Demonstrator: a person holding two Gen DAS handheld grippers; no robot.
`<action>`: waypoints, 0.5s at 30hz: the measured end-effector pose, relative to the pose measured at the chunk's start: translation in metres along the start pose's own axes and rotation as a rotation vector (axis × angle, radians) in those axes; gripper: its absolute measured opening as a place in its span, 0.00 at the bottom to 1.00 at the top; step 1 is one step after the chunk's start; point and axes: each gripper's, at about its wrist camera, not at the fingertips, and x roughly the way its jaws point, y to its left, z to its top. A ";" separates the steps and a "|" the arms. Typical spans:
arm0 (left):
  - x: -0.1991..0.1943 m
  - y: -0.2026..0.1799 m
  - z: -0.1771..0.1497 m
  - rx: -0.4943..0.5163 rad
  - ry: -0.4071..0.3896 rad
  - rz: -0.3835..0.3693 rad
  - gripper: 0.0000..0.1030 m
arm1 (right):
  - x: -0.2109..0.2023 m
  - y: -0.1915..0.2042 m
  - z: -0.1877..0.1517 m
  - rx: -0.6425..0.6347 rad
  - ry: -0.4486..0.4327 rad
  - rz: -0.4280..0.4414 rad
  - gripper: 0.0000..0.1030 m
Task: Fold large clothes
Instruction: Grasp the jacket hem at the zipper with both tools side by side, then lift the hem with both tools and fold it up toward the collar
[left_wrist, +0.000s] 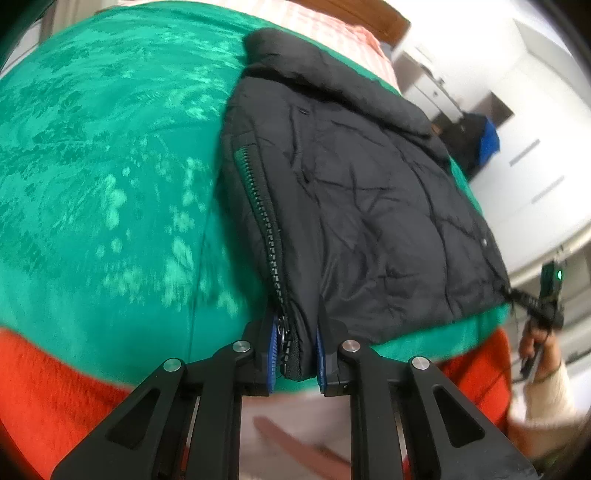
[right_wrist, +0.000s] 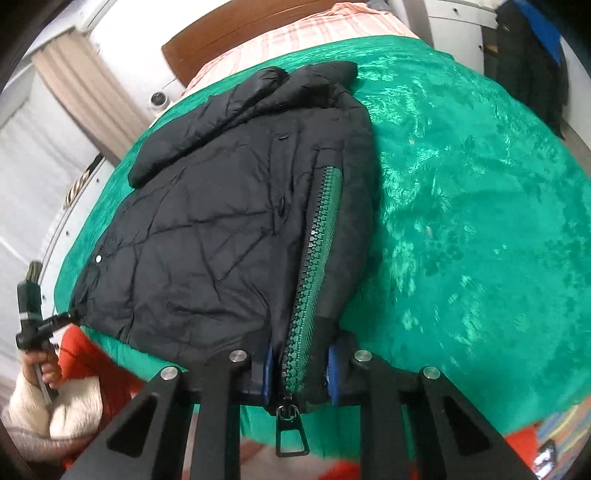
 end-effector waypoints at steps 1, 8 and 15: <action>-0.004 -0.001 -0.006 0.009 0.011 0.000 0.14 | -0.005 0.001 -0.006 -0.010 0.014 0.000 0.21; -0.061 -0.008 -0.070 0.005 0.119 -0.032 0.14 | -0.037 0.005 -0.071 0.060 0.164 0.071 0.20; -0.136 -0.031 -0.058 -0.001 0.029 -0.123 0.14 | -0.084 0.007 -0.075 0.204 0.110 0.235 0.18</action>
